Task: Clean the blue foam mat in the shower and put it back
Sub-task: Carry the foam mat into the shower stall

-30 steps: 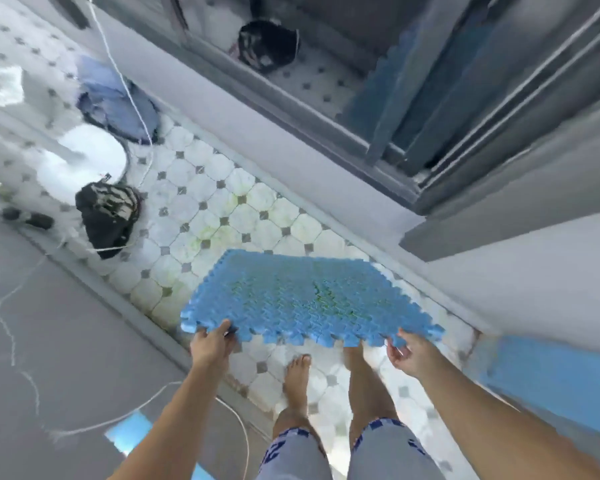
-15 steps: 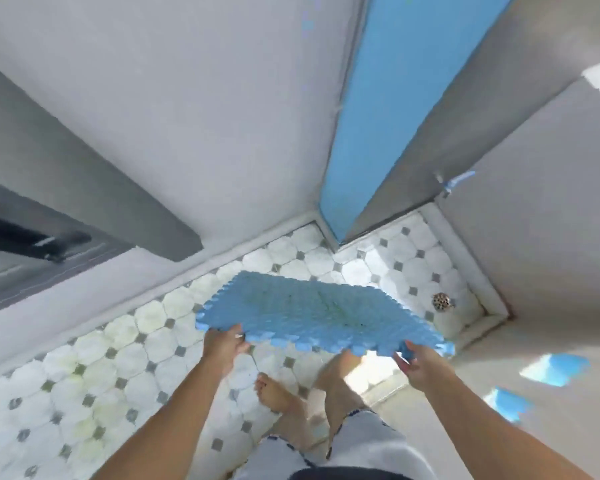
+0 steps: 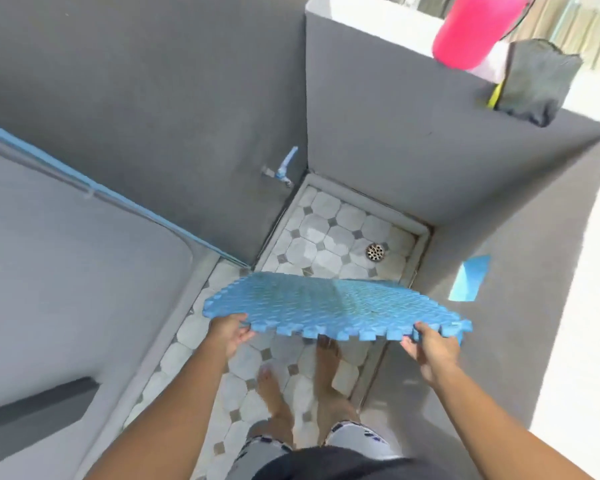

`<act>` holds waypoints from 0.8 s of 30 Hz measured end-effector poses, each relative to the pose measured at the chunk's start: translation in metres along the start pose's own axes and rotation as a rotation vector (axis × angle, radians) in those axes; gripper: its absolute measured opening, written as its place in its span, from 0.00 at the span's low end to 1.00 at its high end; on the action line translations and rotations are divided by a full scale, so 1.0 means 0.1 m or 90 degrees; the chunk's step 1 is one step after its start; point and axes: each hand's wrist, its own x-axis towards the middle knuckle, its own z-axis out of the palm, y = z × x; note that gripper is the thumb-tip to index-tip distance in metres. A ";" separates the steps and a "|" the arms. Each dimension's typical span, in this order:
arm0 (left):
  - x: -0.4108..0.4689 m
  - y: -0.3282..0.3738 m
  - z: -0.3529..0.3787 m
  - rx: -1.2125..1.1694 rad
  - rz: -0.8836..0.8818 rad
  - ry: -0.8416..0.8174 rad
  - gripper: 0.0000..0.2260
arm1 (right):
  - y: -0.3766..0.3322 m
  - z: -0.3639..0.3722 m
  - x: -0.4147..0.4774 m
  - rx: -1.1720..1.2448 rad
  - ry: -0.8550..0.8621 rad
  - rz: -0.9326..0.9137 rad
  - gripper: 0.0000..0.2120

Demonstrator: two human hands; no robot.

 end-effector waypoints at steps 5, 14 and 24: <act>0.19 0.30 0.50 0.056 0.016 -0.038 0.19 | -0.03 -0.04 0.20 0.073 0.022 -0.009 0.25; 1.01 0.78 1.19 0.095 0.082 -0.114 0.20 | -0.01 0.39 0.83 0.238 0.035 0.036 0.29; 1.74 0.93 1.80 0.129 0.110 -0.143 0.20 | 0.04 0.77 1.63 0.281 0.046 0.056 0.24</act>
